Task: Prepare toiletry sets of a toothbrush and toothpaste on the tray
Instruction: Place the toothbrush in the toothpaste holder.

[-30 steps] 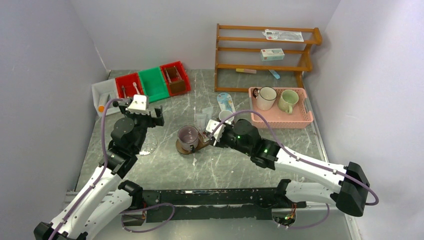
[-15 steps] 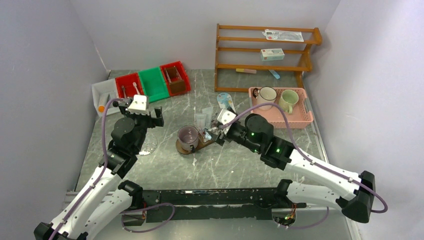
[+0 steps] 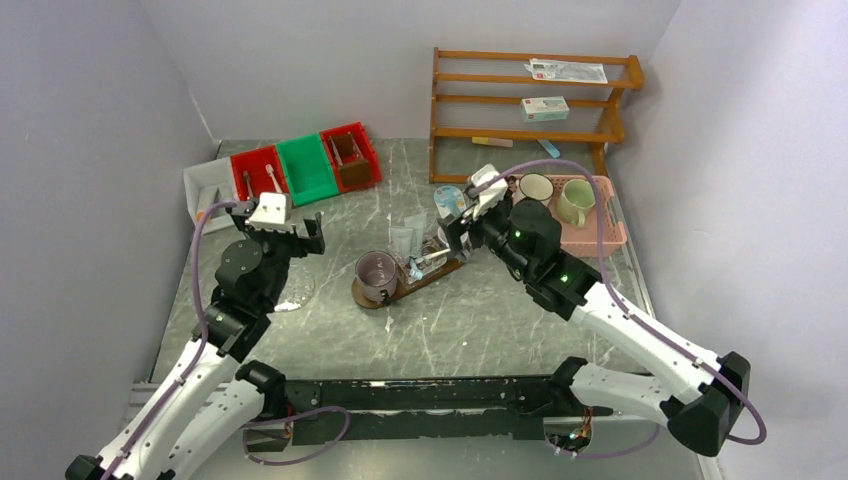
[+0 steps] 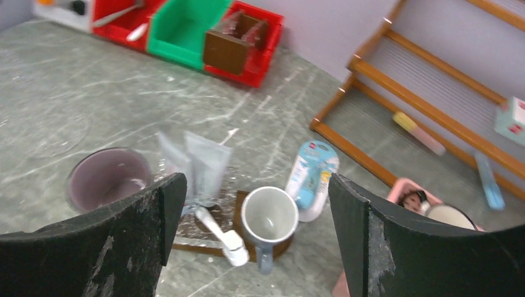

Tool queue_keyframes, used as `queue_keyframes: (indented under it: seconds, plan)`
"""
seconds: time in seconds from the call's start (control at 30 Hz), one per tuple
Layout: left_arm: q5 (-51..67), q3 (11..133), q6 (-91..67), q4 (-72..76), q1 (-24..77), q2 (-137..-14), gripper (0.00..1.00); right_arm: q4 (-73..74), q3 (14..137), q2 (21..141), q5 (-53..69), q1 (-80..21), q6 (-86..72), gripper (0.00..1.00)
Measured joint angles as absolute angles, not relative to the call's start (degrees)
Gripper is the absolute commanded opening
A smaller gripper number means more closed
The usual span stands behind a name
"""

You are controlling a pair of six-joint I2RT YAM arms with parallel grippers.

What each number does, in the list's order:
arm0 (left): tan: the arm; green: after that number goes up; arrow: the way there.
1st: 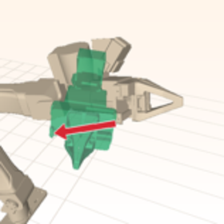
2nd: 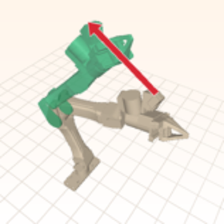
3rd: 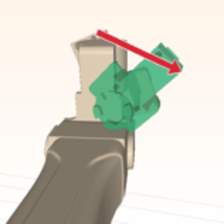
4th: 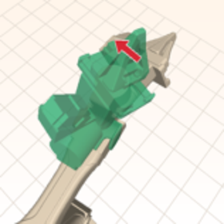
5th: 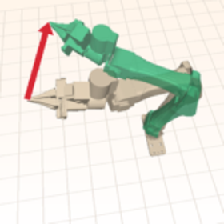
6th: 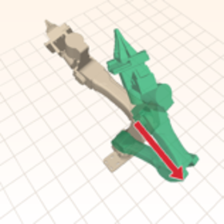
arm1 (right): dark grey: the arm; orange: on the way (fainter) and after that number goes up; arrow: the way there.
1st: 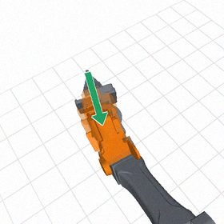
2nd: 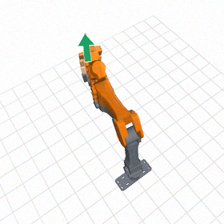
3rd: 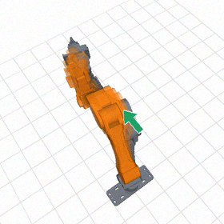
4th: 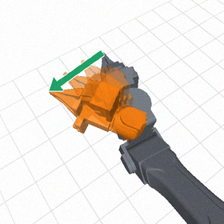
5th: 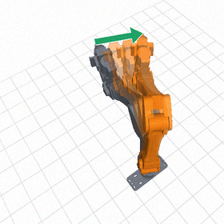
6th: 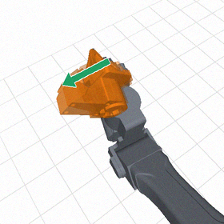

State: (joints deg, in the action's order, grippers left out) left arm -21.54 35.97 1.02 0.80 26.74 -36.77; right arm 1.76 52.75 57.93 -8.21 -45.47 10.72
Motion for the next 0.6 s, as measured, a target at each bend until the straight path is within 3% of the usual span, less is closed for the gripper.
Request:
queue_keyframes:
  seconds: [0.2,0.6]
  plan:
    - [-21.3,36.0,0.5,0.8,26.7,-34.9,0.97,3.5,54.8,60.5,-13.8,-38.5,4.3,1.0]
    - [-20.5,36.2,-1.6,0.0,26.7,-33.3,0.97,4.7,61.8,72.7,-16.6,-17.9,-13.7,1.0]
